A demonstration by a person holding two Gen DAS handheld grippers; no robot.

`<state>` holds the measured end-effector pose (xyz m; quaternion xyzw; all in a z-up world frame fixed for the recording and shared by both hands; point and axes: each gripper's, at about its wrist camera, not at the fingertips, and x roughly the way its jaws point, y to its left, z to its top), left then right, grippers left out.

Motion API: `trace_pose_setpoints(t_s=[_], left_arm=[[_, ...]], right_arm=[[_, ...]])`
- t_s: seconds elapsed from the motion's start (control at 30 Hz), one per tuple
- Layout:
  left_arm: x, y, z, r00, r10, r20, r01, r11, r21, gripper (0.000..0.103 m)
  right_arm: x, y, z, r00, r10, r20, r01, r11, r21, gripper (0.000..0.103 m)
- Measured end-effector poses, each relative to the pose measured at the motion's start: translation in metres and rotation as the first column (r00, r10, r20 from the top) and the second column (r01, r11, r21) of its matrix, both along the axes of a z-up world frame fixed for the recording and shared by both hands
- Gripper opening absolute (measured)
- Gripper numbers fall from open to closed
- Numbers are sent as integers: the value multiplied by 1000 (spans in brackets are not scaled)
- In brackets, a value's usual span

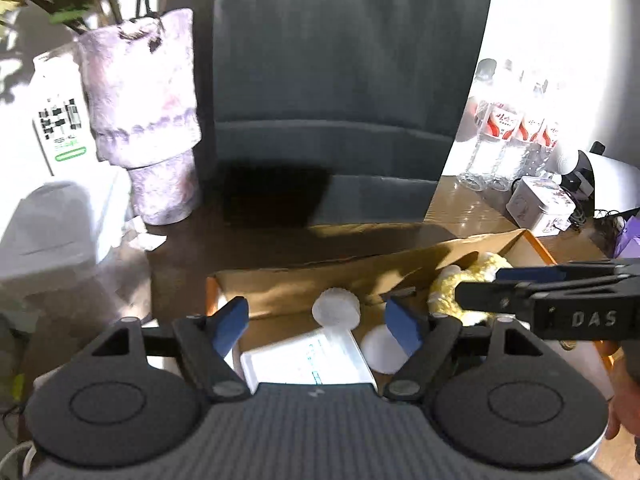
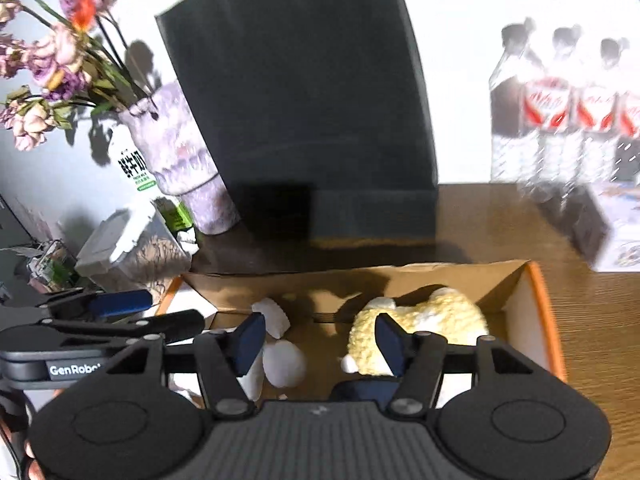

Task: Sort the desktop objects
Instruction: 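Carry the cap and cup into the box and open both tools, then move both open tools back over the purple cloth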

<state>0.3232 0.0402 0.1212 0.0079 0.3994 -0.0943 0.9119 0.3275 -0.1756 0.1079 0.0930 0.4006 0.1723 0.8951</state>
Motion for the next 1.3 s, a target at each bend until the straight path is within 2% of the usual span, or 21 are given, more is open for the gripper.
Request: trace_pose_setpoints(t_s=[0.13, 0.2, 0.27, 0.33, 0.5, 0.6, 0.7, 0.77, 0.87, 0.93, 1.07, 1.23, 1.3], left_arm=[[-25, -5, 12, 1000, 8, 16, -8, 1000, 25, 84], [-57, -5, 18, 998, 46, 45, -48, 997, 55, 84], [-111, -4, 23, 986, 35, 166, -42, 999, 35, 86], [-164, -1, 22, 970, 19, 244, -16, 1000, -13, 93], [-269, 5, -4, 940, 80, 331, -45, 993, -113, 102], [-323, 2, -34, 908, 128, 398, -97, 991, -95, 103], [-358, -6, -62, 897, 90, 432, -73, 996, -55, 103], [-372, -10, -74, 897, 86, 435, -78, 996, -35, 103], [-377, -9, -87, 909, 108, 403, -86, 994, -73, 103], [-376, -9, -92, 915, 118, 386, -101, 993, -65, 103], [-378, -13, -97, 913, 119, 391, -109, 993, -48, 103], [-381, -21, -100, 914, 67, 400, -72, 997, -3, 103], [-377, -22, -100, 922, 57, 384, -62, 998, 2, 103]], right_arm=[[-39, -6, 15, 998, -28, 61, 34, 994, -101, 69], [-72, -13, 17, 993, -38, 116, 55, 988, -147, 71], [-117, -20, 13, 982, -31, 187, 66, 980, -186, 74], [-158, -24, 7, 970, -31, 239, 84, 973, -213, 81], [-264, -38, -26, 944, -13, 328, 87, 974, -211, 88], [-311, -45, -55, 945, -43, 324, 99, 982, -158, 88], [-342, -44, -80, 952, -40, 303, 94, 982, -165, 88], [-362, -42, -90, 951, -44, 307, 95, 984, -154, 88], [-373, -45, -89, 944, -27, 330, 65, 992, -105, 91], [-372, -52, -89, 945, -67, 321, 90, 994, -59, 97], [-371, -62, -92, 948, -105, 299, 110, 994, 0, 97], [-369, -56, -95, 955, -84, 285, 100, 994, -41, 97], [-370, -54, -96, 956, -74, 285, 93, 994, -55, 97]])
